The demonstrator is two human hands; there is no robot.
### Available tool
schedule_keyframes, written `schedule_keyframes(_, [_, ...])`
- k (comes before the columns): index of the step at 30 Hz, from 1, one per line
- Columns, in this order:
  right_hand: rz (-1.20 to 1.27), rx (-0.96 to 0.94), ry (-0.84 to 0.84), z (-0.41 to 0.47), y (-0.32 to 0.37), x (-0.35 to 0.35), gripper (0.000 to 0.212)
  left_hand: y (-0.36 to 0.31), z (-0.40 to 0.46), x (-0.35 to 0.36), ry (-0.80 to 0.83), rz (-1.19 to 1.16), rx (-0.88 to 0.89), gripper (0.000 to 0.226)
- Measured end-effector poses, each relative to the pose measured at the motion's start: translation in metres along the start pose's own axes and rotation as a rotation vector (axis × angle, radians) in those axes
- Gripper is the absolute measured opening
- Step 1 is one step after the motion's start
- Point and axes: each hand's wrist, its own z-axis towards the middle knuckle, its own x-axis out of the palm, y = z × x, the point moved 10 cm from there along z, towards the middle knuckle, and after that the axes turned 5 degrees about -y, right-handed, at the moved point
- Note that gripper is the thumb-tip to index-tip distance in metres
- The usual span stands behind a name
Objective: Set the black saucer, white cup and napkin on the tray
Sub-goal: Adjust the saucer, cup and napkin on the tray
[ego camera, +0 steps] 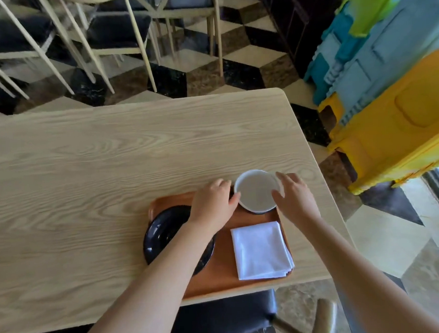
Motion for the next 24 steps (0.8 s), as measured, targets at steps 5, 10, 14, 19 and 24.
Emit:
schedule_keyframes(5, [0.164,0.072,0.027,0.008,-0.011,0.009,0.032,0.005,0.012,0.014,0.022,-0.173,-0.133,0.032])
schedule_keyframes(10, [0.196,0.046,0.004,0.006,-0.010,0.009,0.029,0.016,0.007,0.016,-0.013,-0.309,-0.183,0.028])
schedule_keyframes(14, [0.208,0.011,0.014,0.000,-0.001,0.014,0.026,0.029,-0.003,0.014,-0.042,-0.309,-0.221,0.032])
schedule_keyframes(19, [0.224,-0.018,0.006,-0.007,0.008,0.020,0.030,0.039,-0.017,0.009,-0.088,-0.320,-0.230,0.033])
schedule_keyframes(24, [0.247,-0.028,0.018,-0.008,0.013,0.023,0.040,0.045,-0.022,0.010,-0.100,-0.330,-0.221,0.031])
